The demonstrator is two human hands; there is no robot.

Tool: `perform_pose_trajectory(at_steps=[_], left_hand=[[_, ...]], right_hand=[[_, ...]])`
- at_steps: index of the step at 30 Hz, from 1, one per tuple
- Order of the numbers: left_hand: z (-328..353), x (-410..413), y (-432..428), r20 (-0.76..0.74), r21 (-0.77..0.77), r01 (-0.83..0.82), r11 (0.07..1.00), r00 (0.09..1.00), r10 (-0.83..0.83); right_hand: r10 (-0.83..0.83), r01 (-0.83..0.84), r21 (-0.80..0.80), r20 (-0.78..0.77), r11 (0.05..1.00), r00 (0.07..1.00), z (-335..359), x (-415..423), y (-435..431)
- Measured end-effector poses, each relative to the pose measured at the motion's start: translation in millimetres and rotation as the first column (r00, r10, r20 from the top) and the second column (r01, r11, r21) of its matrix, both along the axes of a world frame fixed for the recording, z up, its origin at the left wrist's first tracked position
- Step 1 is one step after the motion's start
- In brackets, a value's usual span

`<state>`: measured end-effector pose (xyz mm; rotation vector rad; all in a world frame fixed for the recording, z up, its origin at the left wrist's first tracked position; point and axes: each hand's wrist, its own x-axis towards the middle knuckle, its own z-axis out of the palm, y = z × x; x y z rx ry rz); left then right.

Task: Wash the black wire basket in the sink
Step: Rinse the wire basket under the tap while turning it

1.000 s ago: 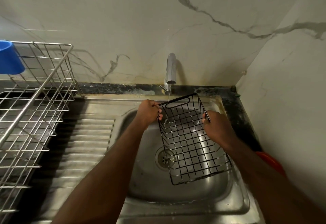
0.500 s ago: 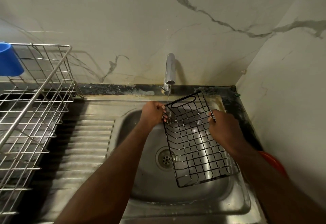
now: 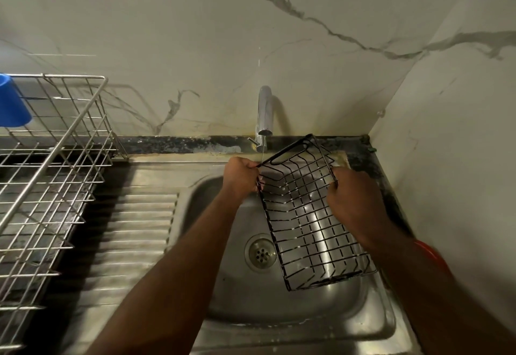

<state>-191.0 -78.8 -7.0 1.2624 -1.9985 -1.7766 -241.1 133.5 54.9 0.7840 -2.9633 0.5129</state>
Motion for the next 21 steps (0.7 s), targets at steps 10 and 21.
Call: perform_pose_trajectory(at_steps=[10, 21], left_hand=[[8, -4, -3, -0.155, 0.315, 0.021, 0.949, 0.988, 0.029], [-1, 3, -5, -0.089, 0.325, 0.054, 0.944, 0.996, -0.026]], right_hand=[[-0.054, 0.052, -0.060, -0.040, 0.997, 0.998, 14, -3, -11], [-0.038, 0.070, -0.338, 0.100, 0.939, 0.994, -5, 7, -12]])
